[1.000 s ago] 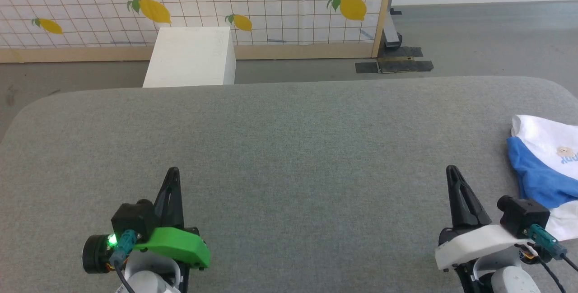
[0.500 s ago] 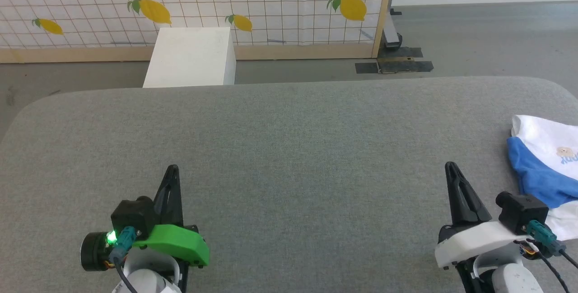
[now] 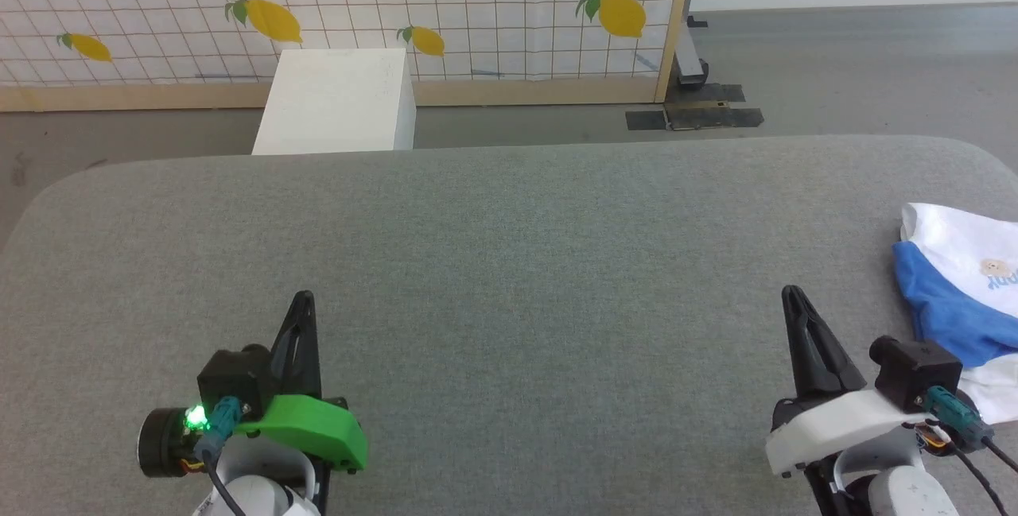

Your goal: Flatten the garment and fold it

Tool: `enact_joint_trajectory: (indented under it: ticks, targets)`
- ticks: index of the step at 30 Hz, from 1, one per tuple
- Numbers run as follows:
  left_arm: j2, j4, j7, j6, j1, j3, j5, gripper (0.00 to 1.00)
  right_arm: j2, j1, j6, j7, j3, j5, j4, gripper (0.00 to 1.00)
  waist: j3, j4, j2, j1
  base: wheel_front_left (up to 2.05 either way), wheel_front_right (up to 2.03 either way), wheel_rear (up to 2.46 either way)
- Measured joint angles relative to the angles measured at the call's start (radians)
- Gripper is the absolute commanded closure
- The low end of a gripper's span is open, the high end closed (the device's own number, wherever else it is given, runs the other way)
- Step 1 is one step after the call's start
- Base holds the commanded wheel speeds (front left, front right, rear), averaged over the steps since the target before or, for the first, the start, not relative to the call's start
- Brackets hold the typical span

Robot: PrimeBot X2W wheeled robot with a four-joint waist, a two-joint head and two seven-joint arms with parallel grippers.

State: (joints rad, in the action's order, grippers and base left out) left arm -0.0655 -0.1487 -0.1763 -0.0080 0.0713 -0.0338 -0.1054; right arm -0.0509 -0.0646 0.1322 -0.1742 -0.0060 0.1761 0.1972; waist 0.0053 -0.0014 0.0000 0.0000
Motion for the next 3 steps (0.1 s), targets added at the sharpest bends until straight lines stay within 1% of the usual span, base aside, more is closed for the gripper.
enact_joint_trajectory:
  ticks: [3]
  targets:
    - [0.000,0.004,0.008,0.000,-0.001,0.001,0.000,1.00,0.000,0.004,0.000,0.007,0.000,-0.004,-0.007,1.00,0.000,0.000,0.0000,0.0000,0.00,0.00,0.00]
